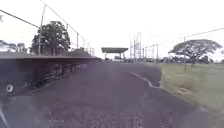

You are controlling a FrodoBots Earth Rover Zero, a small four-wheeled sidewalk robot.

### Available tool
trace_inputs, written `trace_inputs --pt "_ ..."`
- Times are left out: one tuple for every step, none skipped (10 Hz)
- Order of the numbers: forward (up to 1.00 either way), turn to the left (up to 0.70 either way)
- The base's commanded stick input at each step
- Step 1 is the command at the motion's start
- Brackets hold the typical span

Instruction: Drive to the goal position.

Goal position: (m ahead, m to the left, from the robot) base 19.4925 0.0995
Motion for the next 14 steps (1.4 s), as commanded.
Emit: trace_inputs --pt "0.70 0.00" --pt "0.70 0.00" --pt "0.70 0.00" --pt "0.70 0.00" --pt "0.70 0.00" --pt "0.70 0.00" --pt "0.70 0.00" --pt "0.70 0.00" --pt "0.70 0.00" --pt "0.70 0.00" --pt "0.70 0.00" --pt "0.70 0.00" --pt "0.70 0.00" --pt "0.70 0.00"
